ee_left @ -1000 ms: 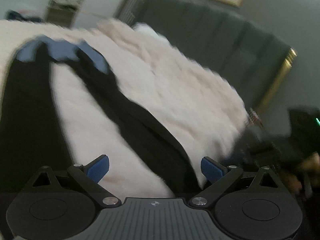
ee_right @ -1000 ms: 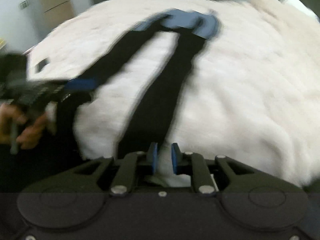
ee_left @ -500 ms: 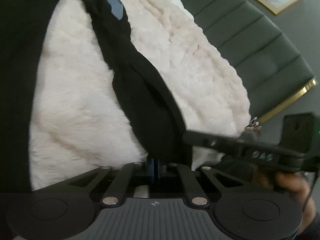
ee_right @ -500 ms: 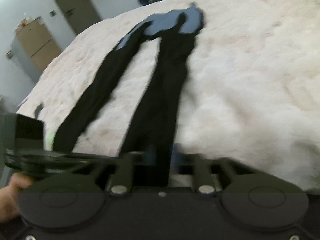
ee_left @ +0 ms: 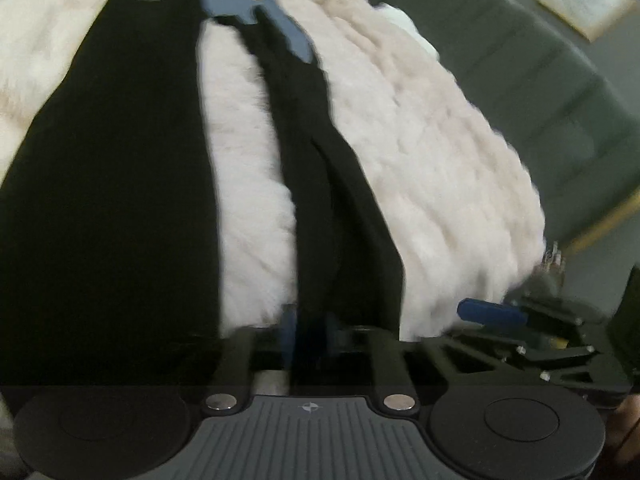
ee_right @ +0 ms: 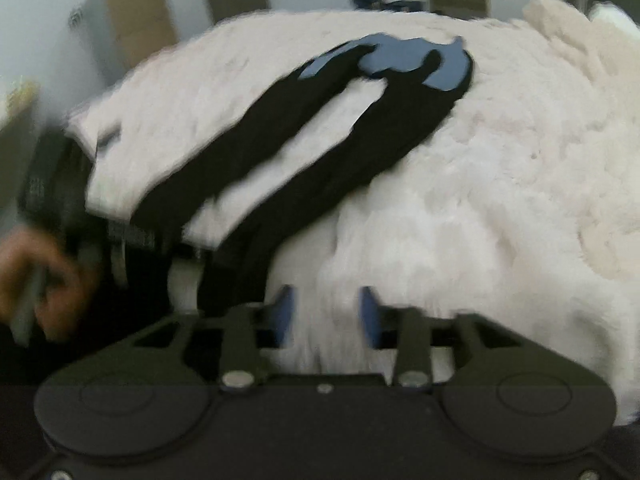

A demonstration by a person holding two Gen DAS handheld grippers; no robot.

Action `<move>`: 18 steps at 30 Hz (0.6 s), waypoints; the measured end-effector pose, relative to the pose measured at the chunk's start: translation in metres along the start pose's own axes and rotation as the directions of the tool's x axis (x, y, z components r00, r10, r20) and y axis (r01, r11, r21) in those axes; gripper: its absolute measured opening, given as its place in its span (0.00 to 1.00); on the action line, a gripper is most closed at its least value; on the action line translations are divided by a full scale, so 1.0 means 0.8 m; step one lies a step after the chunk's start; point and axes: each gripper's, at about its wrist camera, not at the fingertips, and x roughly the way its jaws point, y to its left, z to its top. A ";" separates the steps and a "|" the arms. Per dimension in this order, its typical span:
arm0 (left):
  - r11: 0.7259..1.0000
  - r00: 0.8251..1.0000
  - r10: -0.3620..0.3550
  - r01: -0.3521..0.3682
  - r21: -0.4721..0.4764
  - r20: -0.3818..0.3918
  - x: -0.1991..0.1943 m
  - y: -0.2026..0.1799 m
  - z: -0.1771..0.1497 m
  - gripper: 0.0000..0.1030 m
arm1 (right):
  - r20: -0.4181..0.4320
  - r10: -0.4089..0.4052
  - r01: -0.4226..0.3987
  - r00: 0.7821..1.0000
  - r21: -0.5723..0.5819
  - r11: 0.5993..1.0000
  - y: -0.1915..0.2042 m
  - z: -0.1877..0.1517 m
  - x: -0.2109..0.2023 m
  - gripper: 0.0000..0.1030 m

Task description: Fold clothes

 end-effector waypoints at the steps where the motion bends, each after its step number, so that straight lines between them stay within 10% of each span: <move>1: 0.998 1.000 0.003 -0.003 0.070 -0.012 -0.003 -0.013 -0.007 0.56 | -0.014 0.010 -0.011 1.000 -0.057 0.998 0.013 -0.009 -0.004 0.40; 5: 0.989 0.997 0.048 -0.038 0.146 -0.064 0.004 -0.022 -0.024 0.56 | -0.118 0.065 -0.086 0.991 -0.183 0.979 0.052 -0.040 0.018 0.40; 11: 1.000 0.995 0.002 -0.003 -0.020 -0.096 0.021 0.007 -0.014 0.52 | -0.189 0.099 -0.137 0.977 -0.199 0.970 0.081 -0.044 0.069 0.39; 13: 0.998 0.995 -0.017 0.012 -0.054 -0.099 0.027 0.010 -0.009 0.04 | -0.190 0.105 -0.139 0.976 -0.178 0.974 0.078 -0.037 0.073 0.35; 18: 0.943 0.979 -0.189 0.158 -0.294 -0.080 0.012 0.036 -0.020 0.02 | -0.083 0.095 -0.102 0.992 -0.085 0.991 0.016 0.007 0.021 0.36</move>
